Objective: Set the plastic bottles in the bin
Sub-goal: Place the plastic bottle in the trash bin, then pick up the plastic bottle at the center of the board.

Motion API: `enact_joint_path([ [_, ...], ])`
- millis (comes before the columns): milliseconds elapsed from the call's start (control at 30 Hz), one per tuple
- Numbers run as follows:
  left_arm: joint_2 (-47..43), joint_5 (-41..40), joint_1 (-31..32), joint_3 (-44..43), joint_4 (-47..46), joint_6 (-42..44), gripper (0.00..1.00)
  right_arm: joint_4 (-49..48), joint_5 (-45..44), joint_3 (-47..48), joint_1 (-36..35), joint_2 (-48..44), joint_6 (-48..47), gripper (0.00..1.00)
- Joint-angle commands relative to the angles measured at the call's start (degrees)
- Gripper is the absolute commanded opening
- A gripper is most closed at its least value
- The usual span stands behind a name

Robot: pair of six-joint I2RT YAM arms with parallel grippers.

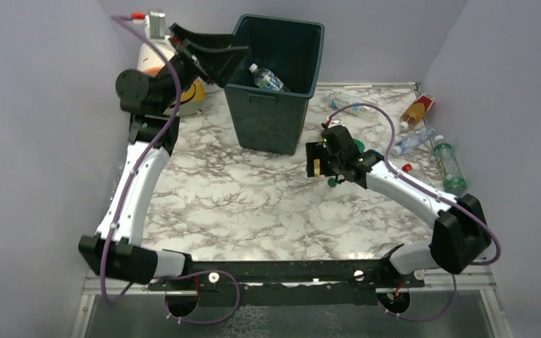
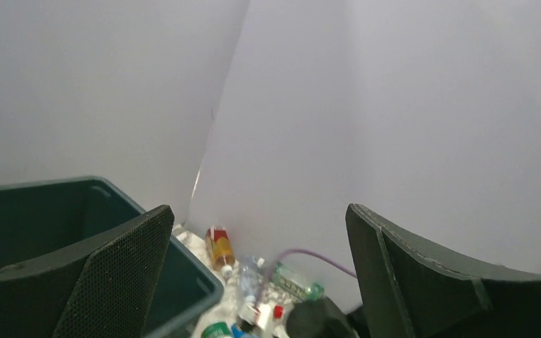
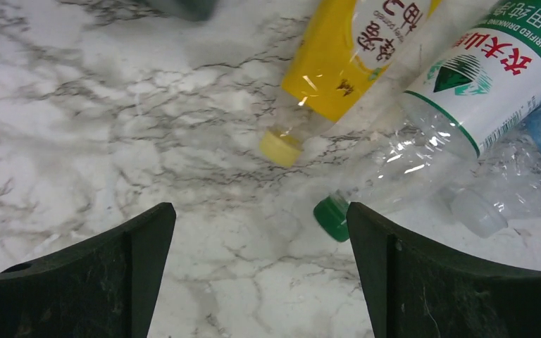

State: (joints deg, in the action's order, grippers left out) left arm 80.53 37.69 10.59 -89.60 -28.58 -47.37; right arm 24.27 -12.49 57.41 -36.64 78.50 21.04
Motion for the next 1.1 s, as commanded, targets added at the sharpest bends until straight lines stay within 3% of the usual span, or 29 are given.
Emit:
enact_joint_path([
  [0,-9.6,2.0,0.1,12.3,6.3,3.9,0.99,-5.9,3.0,1.4,4.4,6.2,1.0,0.94],
  [300,-23.2,0.5,0.2,27.0,21.6,9.6,0.99,-9.2,3.5,10.2,8.8,22.0,4.0,0.86],
  [567,-27.0,1.4,0.2,27.4,27.7,11.9,0.99,-6.6,0.8,16.2,11.2,30.6,7.3,0.88],
  [900,-27.9,2.5,0.2,27.7,28.6,12.0,0.99,-5.0,0.1,19.6,14.1,36.1,7.9,0.93],
  [1067,-28.1,2.8,0.3,27.9,28.6,11.8,0.99,-5.6,-0.5,16.4,15.1,33.9,7.6,0.86],
])
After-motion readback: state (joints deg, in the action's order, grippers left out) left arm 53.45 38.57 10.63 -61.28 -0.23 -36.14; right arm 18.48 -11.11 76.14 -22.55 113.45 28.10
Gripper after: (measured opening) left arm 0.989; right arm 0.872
